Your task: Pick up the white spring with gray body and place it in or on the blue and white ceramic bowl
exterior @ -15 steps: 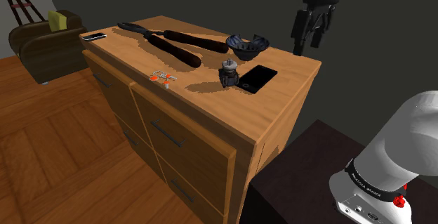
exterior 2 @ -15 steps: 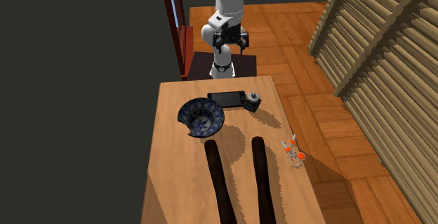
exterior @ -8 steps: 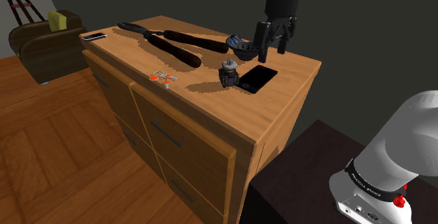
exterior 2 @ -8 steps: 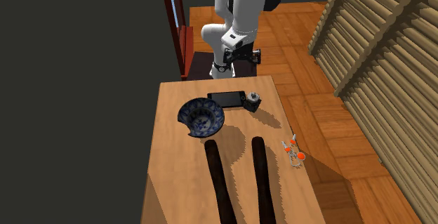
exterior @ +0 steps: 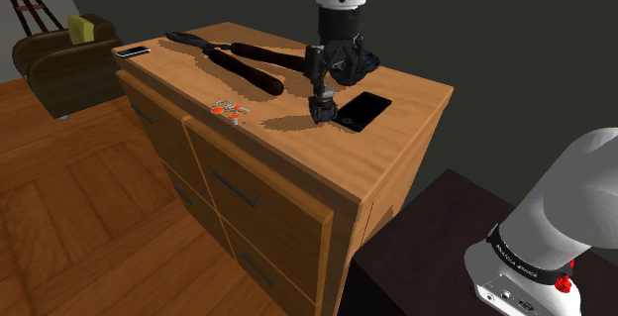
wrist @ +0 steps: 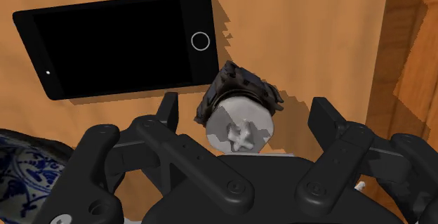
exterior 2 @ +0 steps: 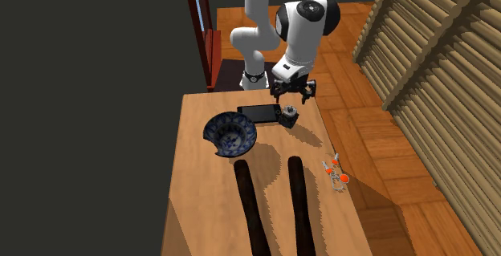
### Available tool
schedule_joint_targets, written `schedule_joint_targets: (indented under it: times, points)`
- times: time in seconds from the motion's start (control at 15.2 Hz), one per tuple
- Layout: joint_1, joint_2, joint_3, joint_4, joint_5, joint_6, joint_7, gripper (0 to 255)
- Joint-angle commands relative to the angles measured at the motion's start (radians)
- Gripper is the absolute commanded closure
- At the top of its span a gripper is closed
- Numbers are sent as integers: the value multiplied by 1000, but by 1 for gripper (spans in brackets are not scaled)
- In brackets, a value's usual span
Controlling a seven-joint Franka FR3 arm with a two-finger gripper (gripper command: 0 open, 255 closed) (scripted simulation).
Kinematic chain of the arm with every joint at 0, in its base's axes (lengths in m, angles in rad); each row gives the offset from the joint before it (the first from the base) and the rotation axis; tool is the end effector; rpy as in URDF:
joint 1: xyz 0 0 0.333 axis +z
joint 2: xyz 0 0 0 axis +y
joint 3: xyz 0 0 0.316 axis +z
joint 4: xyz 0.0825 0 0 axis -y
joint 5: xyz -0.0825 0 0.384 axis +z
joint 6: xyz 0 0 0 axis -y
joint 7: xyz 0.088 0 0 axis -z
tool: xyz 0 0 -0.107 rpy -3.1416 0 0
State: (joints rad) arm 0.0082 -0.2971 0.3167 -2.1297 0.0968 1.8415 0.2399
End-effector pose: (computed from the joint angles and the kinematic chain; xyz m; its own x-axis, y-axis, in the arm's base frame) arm 0.4400 0.1685 0.5257 0.9989 0.0456 -0.0042 0.0456 -0.9990 -0.0009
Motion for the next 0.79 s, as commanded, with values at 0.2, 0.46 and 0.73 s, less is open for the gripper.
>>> schedule_joint_targets:
  times: [0.2, 0.46, 0.73]
  points:
    - [1, 39, 14, -25, -10, 68, 15, 0]
    - [2, 48, 18, -64, -10, 117, 16, 0]
    - [2, 49, 18, -64, -11, 117, 16, 0]
